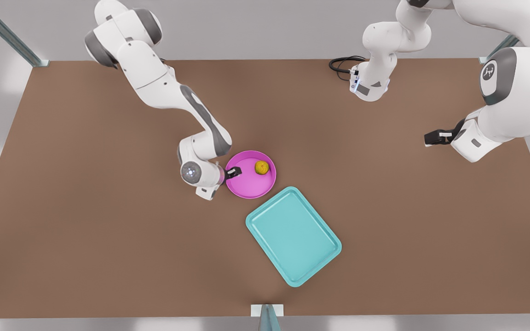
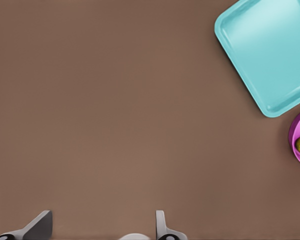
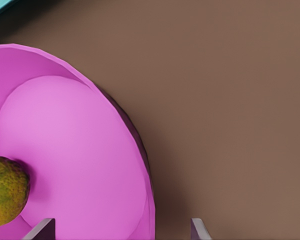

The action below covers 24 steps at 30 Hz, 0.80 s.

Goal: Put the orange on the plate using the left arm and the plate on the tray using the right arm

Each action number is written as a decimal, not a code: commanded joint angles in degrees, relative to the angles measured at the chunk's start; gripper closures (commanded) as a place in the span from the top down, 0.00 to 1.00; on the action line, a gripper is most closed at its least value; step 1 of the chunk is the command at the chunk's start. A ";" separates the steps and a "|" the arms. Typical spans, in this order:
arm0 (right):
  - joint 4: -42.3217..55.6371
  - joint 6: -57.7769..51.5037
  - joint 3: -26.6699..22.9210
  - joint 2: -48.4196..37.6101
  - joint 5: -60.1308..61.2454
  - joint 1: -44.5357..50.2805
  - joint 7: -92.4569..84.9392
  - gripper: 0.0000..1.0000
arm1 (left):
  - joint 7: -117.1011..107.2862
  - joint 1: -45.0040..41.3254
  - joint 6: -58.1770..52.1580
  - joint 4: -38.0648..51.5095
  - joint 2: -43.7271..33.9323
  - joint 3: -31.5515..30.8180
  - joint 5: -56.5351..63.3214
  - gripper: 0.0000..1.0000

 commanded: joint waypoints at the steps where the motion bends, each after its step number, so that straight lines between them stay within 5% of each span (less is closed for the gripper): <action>1: 0.53 0.47 0.08 0.61 0.08 0.12 1.01 1.00 | 8.69 -0.09 -0.30 -0.04 -0.06 -0.01 0.13 1.00; 6: 1.05 0.56 0.34 1.66 0.17 0.38 1.01 1.00 | 8.69 -0.09 -0.30 0.05 -0.06 -0.01 0.05 1.00; 8: 1.05 0.56 0.25 1.84 0.17 0.21 -0.39 0.77 | 8.69 -0.09 -0.30 0.05 -0.06 -0.01 0.05 1.00; 13: 1.67 0.56 0.25 2.72 0.17 0.21 -0.48 0.59 | 8.51 -0.09 -0.47 0.05 -0.15 -0.01 0.05 1.00; 18: 2.64 0.56 0.34 3.77 0.17 0.21 -1.18 0.58 | 8.51 -0.09 -0.30 0.05 -0.06 -0.01 0.05 1.00; 21: 2.99 0.47 0.25 3.86 0.17 0.12 -1.27 0.36 | 8.51 -0.09 -0.39 0.05 0.03 -0.01 0.05 1.00; 24: 3.08 0.47 0.25 3.86 0.17 -0.14 -1.71 0.25 | 8.51 -0.09 -0.30 0.05 0.03 -0.01 0.05 1.00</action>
